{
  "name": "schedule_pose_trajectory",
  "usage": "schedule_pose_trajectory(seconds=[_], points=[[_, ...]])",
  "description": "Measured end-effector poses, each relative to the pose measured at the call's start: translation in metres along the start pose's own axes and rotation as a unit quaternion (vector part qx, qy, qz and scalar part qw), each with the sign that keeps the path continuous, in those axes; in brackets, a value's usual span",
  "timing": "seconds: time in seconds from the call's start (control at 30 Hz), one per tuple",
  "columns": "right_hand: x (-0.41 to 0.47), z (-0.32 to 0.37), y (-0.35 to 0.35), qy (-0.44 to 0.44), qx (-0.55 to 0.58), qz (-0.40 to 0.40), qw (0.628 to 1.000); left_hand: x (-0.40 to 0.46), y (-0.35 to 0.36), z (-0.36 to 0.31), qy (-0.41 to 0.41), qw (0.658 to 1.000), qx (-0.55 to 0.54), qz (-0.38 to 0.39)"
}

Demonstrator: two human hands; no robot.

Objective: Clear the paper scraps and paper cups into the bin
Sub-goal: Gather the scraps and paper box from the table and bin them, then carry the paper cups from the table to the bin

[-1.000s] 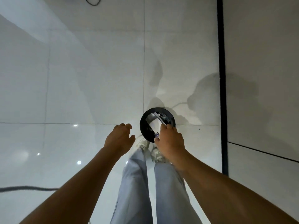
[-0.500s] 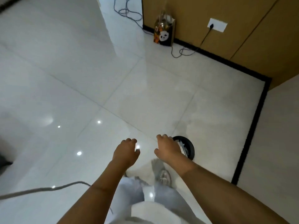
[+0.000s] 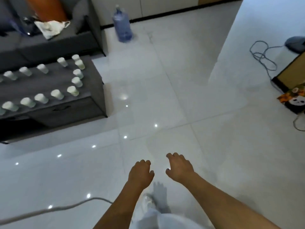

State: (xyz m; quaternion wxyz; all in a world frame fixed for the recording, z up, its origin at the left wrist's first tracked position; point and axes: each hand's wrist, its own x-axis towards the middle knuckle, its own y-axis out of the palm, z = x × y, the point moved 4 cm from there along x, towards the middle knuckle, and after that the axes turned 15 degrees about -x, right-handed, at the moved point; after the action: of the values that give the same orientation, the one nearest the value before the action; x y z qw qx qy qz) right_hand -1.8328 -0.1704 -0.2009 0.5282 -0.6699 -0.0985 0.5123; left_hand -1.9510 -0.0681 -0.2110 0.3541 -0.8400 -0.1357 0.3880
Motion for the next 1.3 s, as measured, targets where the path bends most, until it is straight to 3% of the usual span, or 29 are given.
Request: schedule_pose_trajectory(seconds=[0.17,0.3,0.67,0.93,1.3], points=[[0.063,0.119,-0.05,-0.089,-0.036,-0.017,0.995,0.01,-0.094,0.098,-0.076,0.995,-0.045,-0.056],[0.103,0.176,-0.083,-0.136,-0.064,-0.016,0.989,0.023,-0.148,0.145,-0.126,0.985,-0.074,-0.089],[0.261,0.247,-0.191,-0.199,-0.113,-0.018,0.973,0.128,-0.271,0.197,-0.18,0.959,-0.155,-0.156],[0.372,0.3,-0.281,-0.236,-0.152,-0.013,0.96,0.202,-0.372,0.228,-0.232,0.921,-0.225,-0.217],[0.485,0.423,-0.326,-0.251,-0.151,0.007,0.956,0.276,-0.474,0.331,-0.253,0.908,-0.253,-0.22]])
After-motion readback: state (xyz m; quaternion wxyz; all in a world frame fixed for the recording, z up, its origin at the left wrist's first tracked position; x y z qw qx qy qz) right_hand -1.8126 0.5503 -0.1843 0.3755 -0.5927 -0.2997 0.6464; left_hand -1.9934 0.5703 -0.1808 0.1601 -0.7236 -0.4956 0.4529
